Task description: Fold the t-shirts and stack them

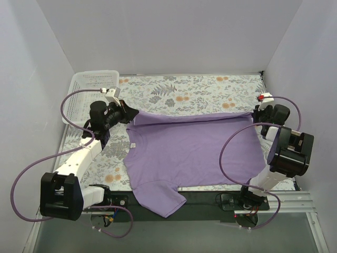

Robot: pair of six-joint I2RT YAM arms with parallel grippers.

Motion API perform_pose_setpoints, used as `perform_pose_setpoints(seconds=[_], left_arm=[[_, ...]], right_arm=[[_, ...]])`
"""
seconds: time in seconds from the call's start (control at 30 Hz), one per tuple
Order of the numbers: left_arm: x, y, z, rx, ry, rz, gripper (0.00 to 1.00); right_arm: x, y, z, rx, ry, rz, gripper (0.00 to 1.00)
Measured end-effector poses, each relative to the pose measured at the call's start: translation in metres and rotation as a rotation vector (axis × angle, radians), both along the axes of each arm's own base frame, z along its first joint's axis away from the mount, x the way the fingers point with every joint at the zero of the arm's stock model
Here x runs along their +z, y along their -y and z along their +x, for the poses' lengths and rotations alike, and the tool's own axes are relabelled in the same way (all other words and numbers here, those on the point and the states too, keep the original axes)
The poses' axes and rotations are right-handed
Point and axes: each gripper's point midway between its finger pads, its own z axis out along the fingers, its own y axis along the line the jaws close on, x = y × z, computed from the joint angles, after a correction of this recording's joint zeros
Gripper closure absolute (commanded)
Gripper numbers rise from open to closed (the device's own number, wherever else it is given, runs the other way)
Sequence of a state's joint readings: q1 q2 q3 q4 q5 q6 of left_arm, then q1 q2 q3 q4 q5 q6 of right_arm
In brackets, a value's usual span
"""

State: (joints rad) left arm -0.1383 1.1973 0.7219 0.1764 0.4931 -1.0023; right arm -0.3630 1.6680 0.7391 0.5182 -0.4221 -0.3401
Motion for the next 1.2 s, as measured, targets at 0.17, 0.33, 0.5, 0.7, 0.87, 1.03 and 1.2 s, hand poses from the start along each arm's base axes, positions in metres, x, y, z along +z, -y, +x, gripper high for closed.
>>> perform_pose_setpoints(seconds=[0.17,0.33,0.5,0.7,0.87,1.03,1.2], left_arm=[[-0.004,-0.001,-0.005,0.006,-0.008,0.003,1.0],[-0.008,-0.003,-0.01,0.008,-0.014,0.003,1.0],[-0.019,-0.004,-0.016,0.013,-0.041,0.006,1.0],[-0.027,-0.004,-0.019,0.01,-0.063,0.004,1.0],[-0.028,0.0,-0.023,-0.012,-0.072,-0.009,1.0],[-0.024,0.004,-0.029,-0.039,-0.063,-0.023,1.0],[-0.022,0.01,-0.036,-0.07,-0.059,-0.027,1.0]], right_arm=[[-0.002,0.002,-0.007,-0.006,-0.006,0.0,0.99],[-0.001,0.003,-0.014,-0.011,-0.003,-0.002,0.99],[-0.003,0.002,-0.027,-0.008,-0.009,-0.016,0.69],[0.005,0.009,-0.051,-0.011,-0.007,-0.064,0.26],[0.029,0.013,-0.069,0.003,0.019,-0.091,0.23],[0.045,-0.021,-0.089,0.172,0.004,-0.042,0.21],[0.051,-0.06,-0.114,0.32,-0.04,0.103,0.21]])
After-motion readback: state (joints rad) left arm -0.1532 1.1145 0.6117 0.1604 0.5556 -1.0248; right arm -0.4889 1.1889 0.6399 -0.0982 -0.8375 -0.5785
